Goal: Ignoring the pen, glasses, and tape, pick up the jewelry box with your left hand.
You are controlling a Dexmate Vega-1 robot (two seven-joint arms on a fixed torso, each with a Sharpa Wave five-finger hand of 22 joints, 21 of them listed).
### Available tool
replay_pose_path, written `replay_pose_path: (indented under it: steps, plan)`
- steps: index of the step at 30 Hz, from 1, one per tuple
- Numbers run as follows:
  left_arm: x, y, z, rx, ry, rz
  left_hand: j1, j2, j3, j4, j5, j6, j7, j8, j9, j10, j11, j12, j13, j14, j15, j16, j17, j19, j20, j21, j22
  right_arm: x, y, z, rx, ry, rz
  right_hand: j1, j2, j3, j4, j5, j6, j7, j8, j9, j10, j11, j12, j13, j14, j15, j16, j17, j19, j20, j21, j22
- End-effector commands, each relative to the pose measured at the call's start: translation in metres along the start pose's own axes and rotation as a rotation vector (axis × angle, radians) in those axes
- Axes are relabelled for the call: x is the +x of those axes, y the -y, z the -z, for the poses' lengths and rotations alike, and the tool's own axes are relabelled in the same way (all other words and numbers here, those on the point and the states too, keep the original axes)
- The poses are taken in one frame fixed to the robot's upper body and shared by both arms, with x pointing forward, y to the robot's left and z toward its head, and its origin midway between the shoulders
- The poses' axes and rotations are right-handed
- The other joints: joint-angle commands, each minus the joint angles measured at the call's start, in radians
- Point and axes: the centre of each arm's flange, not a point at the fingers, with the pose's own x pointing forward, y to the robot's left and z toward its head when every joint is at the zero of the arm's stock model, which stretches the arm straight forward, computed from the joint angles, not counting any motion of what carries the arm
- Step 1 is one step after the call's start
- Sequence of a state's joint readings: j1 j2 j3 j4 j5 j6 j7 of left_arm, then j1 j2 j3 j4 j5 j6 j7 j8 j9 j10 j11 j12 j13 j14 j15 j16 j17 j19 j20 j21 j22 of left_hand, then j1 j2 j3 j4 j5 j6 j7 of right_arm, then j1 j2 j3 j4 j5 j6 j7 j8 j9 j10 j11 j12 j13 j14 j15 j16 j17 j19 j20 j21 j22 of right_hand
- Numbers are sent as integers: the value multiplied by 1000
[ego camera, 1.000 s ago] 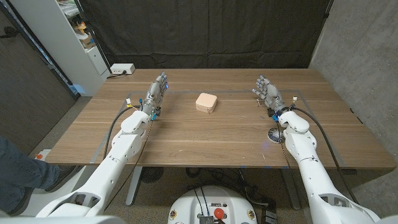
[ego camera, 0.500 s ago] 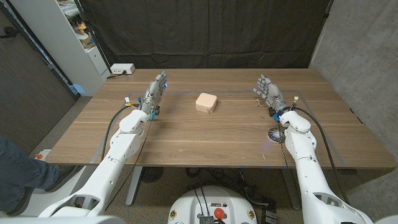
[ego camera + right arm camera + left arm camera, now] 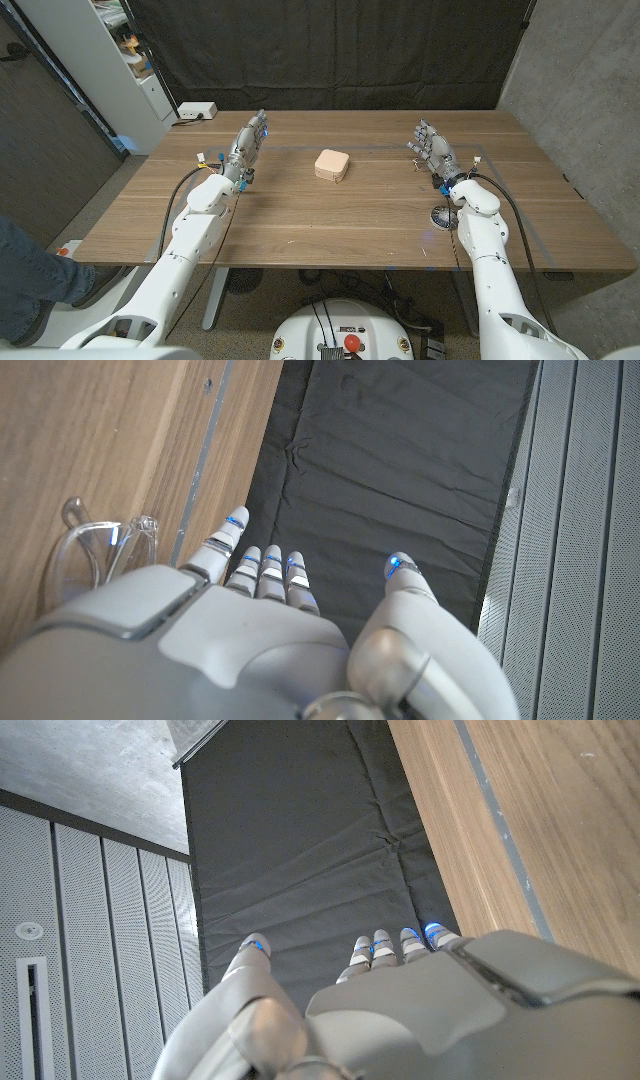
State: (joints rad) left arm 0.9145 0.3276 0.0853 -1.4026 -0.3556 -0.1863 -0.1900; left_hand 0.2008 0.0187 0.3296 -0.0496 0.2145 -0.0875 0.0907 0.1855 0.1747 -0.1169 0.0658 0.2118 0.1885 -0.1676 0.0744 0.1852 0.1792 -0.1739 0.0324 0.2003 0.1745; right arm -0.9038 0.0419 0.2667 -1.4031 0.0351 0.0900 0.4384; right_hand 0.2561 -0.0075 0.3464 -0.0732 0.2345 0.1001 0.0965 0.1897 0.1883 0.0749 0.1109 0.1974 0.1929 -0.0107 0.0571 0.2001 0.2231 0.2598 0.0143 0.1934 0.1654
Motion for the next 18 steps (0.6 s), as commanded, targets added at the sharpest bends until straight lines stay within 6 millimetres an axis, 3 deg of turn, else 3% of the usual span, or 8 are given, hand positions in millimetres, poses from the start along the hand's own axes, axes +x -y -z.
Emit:
replay_pose_path:
  steps: [1, 18]
  plan:
    - [1, -1, -20, 56, 26, 33, 10, 1, 1, -6, -1, 5, -4, 7, 4, 0, -6, 4, 4, -21, -3, 4, 2, -71, 5, -2, 5, -7, 1, 0, -5, 9, 13, 5, 3, -1, -2, 4, 3, -4, 7, 2, 1, 9, 5, 2, 4, 6, 6, 0, 7, 2, 1, 4]
    - [5, 4, -34, 105, 31, 68, 18, 4, 3, -12, -3, 6, -5, 6, 5, 0, -7, 3, 4, -21, -4, 4, 2, -74, 8, -3, 5, -11, 5, -2, -13, 18, 22, 4, 3, -3, -3, 4, 1, -4, 6, 2, 0, 9, 4, 2, 3, 7, 5, -1, 6, 3, -1, 4]
